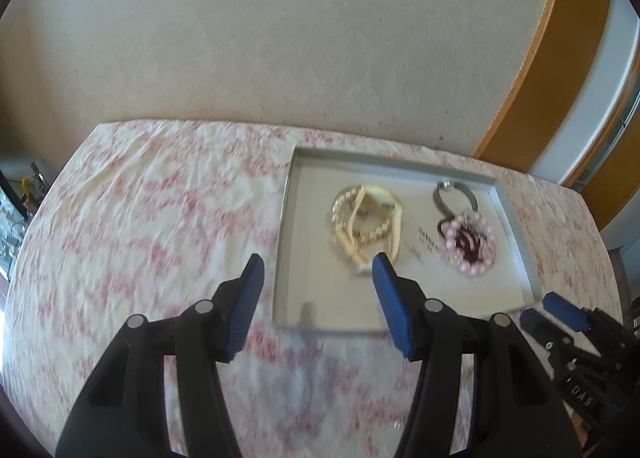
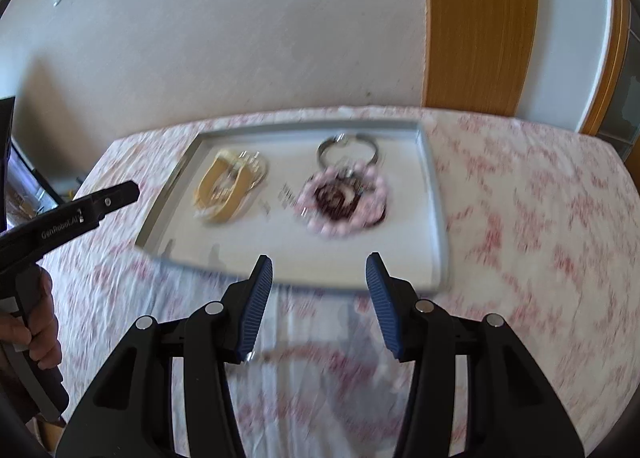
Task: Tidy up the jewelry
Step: 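Withdraw both tools from the tray toward the earrings, then close the right tool on the pearl earring while the left tool closes on the silver drop earrings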
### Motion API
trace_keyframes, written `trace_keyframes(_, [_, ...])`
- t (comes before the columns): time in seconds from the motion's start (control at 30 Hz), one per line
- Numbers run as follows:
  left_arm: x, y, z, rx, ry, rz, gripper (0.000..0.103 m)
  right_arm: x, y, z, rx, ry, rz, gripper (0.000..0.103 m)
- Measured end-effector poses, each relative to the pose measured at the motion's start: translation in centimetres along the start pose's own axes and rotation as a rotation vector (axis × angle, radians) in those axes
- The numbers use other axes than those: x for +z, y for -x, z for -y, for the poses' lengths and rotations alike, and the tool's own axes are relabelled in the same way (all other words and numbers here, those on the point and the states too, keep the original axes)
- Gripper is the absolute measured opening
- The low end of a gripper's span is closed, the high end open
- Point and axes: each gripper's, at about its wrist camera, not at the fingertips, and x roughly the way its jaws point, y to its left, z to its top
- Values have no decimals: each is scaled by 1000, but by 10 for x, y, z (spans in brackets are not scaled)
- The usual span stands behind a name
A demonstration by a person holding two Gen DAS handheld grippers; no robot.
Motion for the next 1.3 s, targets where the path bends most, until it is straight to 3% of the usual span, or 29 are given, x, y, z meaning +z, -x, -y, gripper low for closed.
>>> trace_keyframes(0.3, [-57,21,-6,-10,-9,-17,57,-52,-5,-22,32,2,-24,47])
trace_keyframes(0.47, [-86,29,-14,-11,-10,-12,57,-70,-11,-34,49,4,3,37])
trace_keyframes(0.87, [-125,39,-17,-37,-25,-4,57,-71,-28,-44,36,10,38,16])
trace_keyframes(1.2, [-135,33,6,-98,-60,-15,60,-69,-29,-49,-11,70,22,16])
trace_keyframes(1.3, [-136,30,20,-123,-81,-21,62,-69,-22,-27,-65,10,24,16])
